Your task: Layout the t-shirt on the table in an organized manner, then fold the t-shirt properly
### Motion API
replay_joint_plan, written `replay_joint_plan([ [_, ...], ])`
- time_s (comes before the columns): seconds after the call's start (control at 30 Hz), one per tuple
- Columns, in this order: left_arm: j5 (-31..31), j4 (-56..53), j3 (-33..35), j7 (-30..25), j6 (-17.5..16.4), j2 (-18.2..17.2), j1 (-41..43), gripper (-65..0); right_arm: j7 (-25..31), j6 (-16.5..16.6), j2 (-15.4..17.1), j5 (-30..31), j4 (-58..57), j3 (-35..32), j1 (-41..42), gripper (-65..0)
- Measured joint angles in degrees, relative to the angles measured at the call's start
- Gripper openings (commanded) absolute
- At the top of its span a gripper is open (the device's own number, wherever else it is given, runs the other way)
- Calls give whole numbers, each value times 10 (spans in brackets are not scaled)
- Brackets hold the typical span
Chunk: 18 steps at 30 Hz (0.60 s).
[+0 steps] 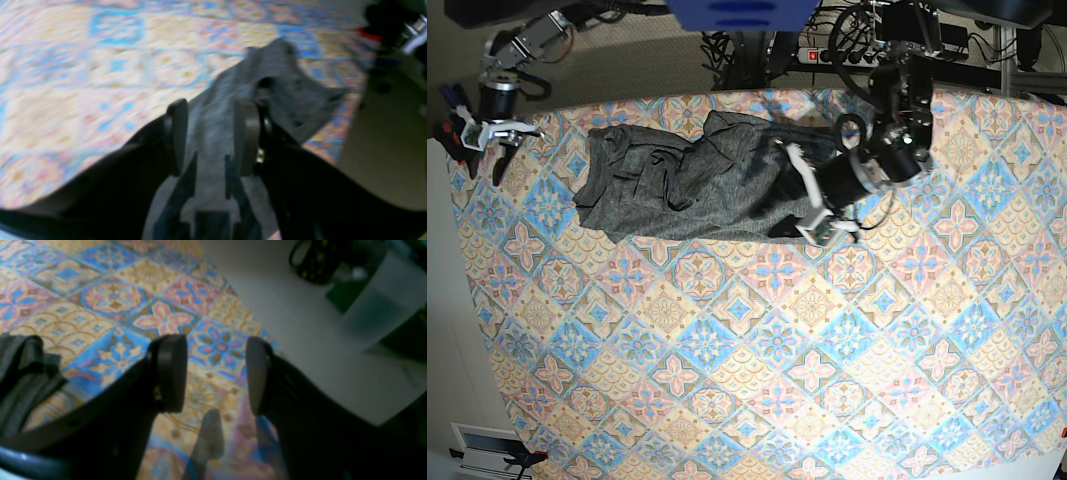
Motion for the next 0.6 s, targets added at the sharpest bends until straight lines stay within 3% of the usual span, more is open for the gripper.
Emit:
replay_joint_plan([
  [0.07,2,0,-5,0,0,-14,1,-439,-47,1,-2,3,3,-1,24,-375],
  [0.13,1,0,-5,2,-2,-27,3,-439,-139,1,-7,8,12,-3,53,-374],
  [0.3,1,0,-13,4,-3,-29,24,-439,-468,2,-10,5,66,0,112,-373],
  [0.4,-1,0,-39,3,-1,-33,28,-439,-636,-4,-1,45,98,1,149,-368],
  [0.53,1,0,-45,3,0,-38,28,-439,-774,0,15,142,113,-7,153,-305],
  [0.6,2,0,-45,4,0,-38,30,-439,-829,-11,24,159,116,-30,144,-281],
])
